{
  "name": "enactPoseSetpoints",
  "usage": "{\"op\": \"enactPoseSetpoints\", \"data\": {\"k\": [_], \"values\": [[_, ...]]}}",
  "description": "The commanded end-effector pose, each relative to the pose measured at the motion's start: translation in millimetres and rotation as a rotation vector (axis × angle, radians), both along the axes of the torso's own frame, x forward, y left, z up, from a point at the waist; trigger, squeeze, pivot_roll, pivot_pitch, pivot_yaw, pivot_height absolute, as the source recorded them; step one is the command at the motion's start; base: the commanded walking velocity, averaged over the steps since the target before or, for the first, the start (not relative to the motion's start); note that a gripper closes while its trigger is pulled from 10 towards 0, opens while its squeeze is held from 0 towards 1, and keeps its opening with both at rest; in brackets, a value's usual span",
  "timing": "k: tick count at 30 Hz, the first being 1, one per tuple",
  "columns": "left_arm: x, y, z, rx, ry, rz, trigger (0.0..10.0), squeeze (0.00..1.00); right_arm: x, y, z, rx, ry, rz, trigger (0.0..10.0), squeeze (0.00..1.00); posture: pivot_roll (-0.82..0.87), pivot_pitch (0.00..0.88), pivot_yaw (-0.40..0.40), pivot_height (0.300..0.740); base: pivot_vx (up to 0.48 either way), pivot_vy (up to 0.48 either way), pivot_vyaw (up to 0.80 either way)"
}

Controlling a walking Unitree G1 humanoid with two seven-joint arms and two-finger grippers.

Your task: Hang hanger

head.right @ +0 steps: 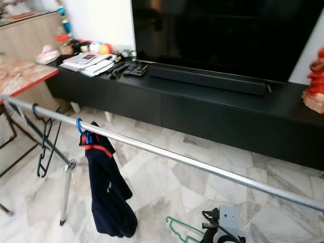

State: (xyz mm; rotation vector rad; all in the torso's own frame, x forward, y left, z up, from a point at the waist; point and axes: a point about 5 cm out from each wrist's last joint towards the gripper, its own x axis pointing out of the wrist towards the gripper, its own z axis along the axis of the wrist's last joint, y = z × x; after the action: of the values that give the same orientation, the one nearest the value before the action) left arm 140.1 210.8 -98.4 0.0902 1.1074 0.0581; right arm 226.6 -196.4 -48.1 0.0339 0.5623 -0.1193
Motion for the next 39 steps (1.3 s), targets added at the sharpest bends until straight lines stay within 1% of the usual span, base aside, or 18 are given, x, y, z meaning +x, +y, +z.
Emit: {"op": "enactPoseSetpoints", "data": {"k": [1,9,16,34,37,39], "values": [[-5.3,-0.7,-2.1,-0.004,0.021,-0.01,10.0,0.0,-2.4,-6.2,-0.4,-0.009,0.004,-0.017,10.0,0.0,0.0,0.038,0.021,0.74,0.0,0.48,0.0],[-4.4,-0.3,-2.0,-0.007,0.03,-0.02,10.0,0.0,-1.0,-6.0,0.5,-0.008,-0.001,-0.018,10.0,0.0,0.0,0.041,0.019,0.74,0.0,0.48,0.0],[1.2,-1.7,-0.2,-0.016,0.015,-0.021,10.0,0.0,-0.7,-6.6,0.8,-0.009,-0.001,-0.016,10.0,0.0,0.0,0.045,0.016,0.74,0.0,0.48,0.0],[3.7,-2.3,0.6,-0.026,0.009,-0.026,10.0,0.0,-0.4,-6.3,1.3,-0.01,-0.008,-0.015,10.0,0.0,0.0,0.047,0.017,0.74,0.0,0.48,0.0],[4.4,-2.5,0.8,-0.027,0.006,-0.028,10.0,0.0,-0.5,-6.4,1.2,-0.009,-0.007,-0.016,10.0,0.0,0.0,0.047,0.017,0.74,0.0,0.384,0.0],[6.0,-3.0,1.4,-0.023,0.0,-0.049,10.0,0.0,-0.8,-6.7,1.1,-0.008,-0.006,-0.017,10.0,0.0,0.0,0.048,0.017,0.74,0.0,0.0,0.0]]}}
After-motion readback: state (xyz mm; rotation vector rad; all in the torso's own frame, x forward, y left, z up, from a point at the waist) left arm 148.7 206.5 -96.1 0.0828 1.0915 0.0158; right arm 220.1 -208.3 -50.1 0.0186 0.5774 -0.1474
